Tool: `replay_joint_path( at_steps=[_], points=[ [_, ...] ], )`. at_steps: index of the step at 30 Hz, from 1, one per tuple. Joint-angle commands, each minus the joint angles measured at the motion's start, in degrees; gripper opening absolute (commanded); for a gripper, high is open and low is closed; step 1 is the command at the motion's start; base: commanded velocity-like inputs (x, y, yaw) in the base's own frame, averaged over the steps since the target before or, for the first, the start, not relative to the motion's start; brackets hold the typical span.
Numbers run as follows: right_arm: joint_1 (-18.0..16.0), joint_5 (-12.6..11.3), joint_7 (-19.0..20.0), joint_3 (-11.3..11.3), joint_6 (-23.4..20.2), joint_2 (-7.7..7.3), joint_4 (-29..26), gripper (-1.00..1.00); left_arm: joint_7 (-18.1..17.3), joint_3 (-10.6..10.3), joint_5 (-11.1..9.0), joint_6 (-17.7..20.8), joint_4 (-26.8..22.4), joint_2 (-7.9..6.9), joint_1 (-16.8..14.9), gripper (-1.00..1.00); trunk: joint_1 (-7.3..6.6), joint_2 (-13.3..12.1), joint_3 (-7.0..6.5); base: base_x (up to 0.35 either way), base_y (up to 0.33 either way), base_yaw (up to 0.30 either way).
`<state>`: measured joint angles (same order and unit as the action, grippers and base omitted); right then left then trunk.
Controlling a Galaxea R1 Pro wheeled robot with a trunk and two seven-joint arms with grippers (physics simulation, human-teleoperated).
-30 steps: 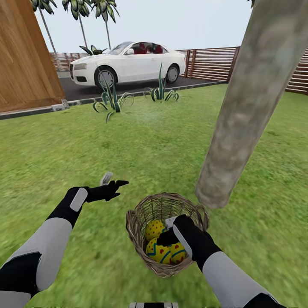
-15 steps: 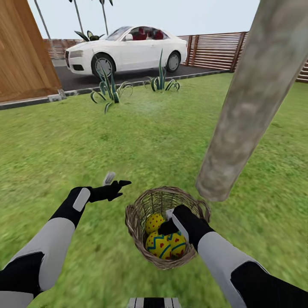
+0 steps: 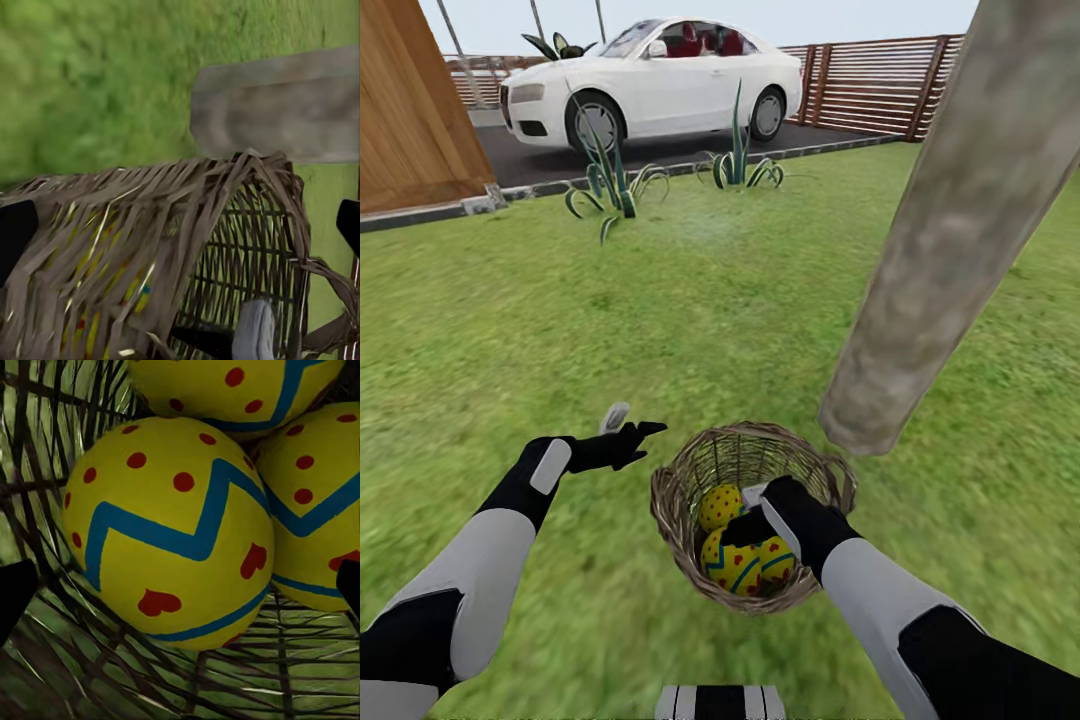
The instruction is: Take the three Easter eggs out of the wicker basket on the lawn in the garden, then place them on the lawn next to a single tree (choose any tree) so that all three eggs are next to the same tree and none are left in the basket.
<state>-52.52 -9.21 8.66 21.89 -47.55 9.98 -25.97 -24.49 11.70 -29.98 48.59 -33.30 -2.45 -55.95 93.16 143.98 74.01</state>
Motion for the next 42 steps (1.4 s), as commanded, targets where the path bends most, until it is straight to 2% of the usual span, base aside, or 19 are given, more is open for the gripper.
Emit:
replay_joint_path(
  at_steps=[1,3,6,15,20,24,25,29,32,42],
  points=[
    [0.0,-0.3,2.3,1.3,0.9,-0.2,-0.1,1.0,-0.2,0.3,0.1,0.4,0.0,0.01,0.0,1.0,0.01,0.0,0.27,0.0,0.0,0.0],
    [-0.2,0.0,3.6,2.6,2.1,-0.12,-0.4,1.0,-0.2,0.1,0.2,0.0,0.3,0.33,0.3,1.0,0.04,0.1,0.49,0.0,0.0,0.0],
    [-0.3,0.2,2.8,2.5,1.8,0.0,-0.6,1.0,0.0,0.0,0.4,-0.2,0.1,-0.11,0.8,1.0,0.04,0.1,0.49,0.0,0.0,0.0],
    [-1.3,0.6,-0.1,3.3,1.9,0.02,-1.3,1.0,0.1,0.0,0.5,-0.2,-0.1,-0.19,1.8,1.0,0.04,0.1,0.49,0.0,0.0,0.0],
    [-1.3,0.4,-1.7,3.7,1.8,0.02,-1.3,1.0,0.1,0.0,0.5,-0.2,-0.1,-0.03,1.8,1.0,0.17,0.1,1.59,0.0,0.0,0.0],
    [-1.3,0.4,-3.0,4.0,1.8,0.02,-1.3,1.0,0.1,0.0,0.4,-0.2,-0.1,-0.09,1.8,1.0,0.17,0.1,1.59,0.0,0.0,0.0],
    [-1.3,0.3,-6.1,4.1,1.8,0.02,-1.4,1.0,0.1,0.0,0.3,-0.2,-0.1,-0.09,1.9,1.0,0.17,0.1,1.59,0.0,0.0,0.0],
    [-1.3,0.2,-5.6,4.2,1.7,0.02,-1.4,1.0,0.1,0.0,0.3,-0.2,-0.1,-0.1,1.9,1.0,0.17,0.1,1.59,0.0,0.0,0.0],
    [-1.2,0.3,-3.1,4.2,1.7,0.02,-1.4,1.0,0.0,0.0,0.1,-0.2,-0.1,-0.1,1.9,1.0,0.17,0.1,1.59,0.0,0.0,0.0],
    [-1.2,0.3,-2.5,4.2,1.7,0.02,-1.4,1.0,0.0,0.1,0.1,-0.2,-0.1,0.06,1.9,1.0,0.17,0.1,1.59,-0.057,0.032,0.0]
  ],
)
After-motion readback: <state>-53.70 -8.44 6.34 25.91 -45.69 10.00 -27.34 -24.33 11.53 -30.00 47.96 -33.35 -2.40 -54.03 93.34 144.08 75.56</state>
